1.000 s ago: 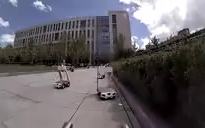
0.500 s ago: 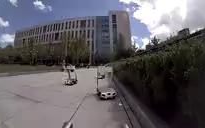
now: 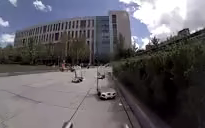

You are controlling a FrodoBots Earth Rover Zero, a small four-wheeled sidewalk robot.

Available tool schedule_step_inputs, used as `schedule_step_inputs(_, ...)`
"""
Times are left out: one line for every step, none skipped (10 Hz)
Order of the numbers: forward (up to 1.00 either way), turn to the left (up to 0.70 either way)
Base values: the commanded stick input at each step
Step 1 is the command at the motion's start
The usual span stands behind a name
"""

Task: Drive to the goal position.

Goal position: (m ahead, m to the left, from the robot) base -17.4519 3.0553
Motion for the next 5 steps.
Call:
schedule_step_inputs(0.06, 0.0)
schedule_step_inputs(0.06, 0.0)
schedule_step_inputs(0.06, 0.0)
schedule_step_inputs(0.06, 0.0)
schedule_step_inputs(0.06, 0.0)
